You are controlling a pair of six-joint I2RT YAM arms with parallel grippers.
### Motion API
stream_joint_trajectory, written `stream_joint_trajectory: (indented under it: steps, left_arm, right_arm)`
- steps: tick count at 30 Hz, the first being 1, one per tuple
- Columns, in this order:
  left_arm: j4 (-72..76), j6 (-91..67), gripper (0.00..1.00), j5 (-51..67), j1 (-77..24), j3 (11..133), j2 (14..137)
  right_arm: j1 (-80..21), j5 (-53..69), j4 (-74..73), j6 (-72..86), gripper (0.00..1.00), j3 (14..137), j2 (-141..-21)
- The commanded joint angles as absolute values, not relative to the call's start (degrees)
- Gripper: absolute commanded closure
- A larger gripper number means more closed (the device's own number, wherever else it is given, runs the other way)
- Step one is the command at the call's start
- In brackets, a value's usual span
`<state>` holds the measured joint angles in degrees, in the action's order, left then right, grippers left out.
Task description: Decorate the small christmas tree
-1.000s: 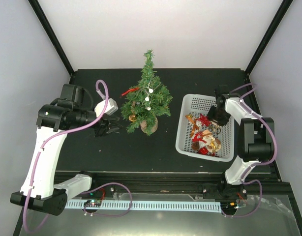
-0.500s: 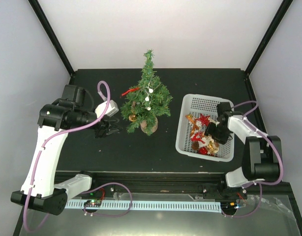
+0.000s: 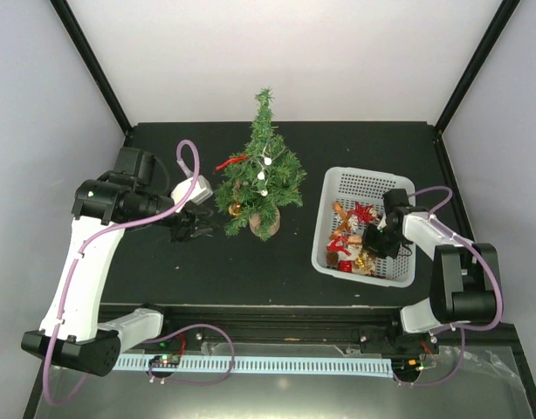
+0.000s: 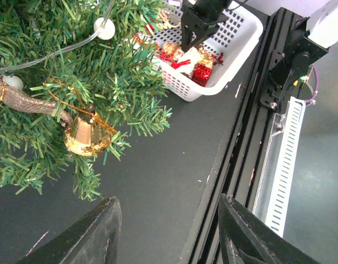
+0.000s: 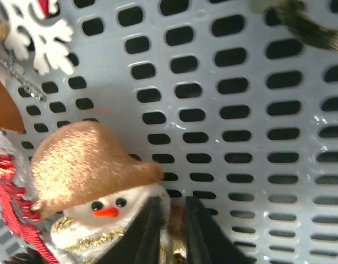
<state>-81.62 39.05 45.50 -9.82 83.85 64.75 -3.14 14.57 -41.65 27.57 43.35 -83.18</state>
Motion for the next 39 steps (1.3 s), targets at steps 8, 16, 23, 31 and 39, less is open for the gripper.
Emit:
stream_joint_trajectory:
  steps: [8, 16, 23, 31, 39]
  left_arm:
    - [-82.35, 40.19, 0.50, 45.62, -9.49, 83.25, 63.91]
    - [-81.49, 40.07, 0.50, 45.46, -9.54, 82.32, 63.90]
    - [-81.11, 40.14, 0.50, 44.96, -9.49, 81.73, 63.92]
    - [-80.70, 40.21, 0.49, 45.03, -9.65, 81.48, 64.39]
    - [-80.72, 40.12, 0.49, 45.46, -9.58, 81.19, 64.05]
  right_arm:
    - [-3.22, 16.70, -40.12, 28.57, 0.99, 48.43, -83.62]
    - [-1.87, 9.96, -42.97, 29.58, 0.99, 59.20, -84.50]
    - [-1.45, 3.47, -47.01, 28.14, 0.99, 67.00, -85.51]
    - [-1.44, 2.03, -46.17, 28.70, 0.99, 64.88, -82.54]
    - [-1.41, 0.96, -44.89, 28.96, 0.99, 67.00, -87.37]
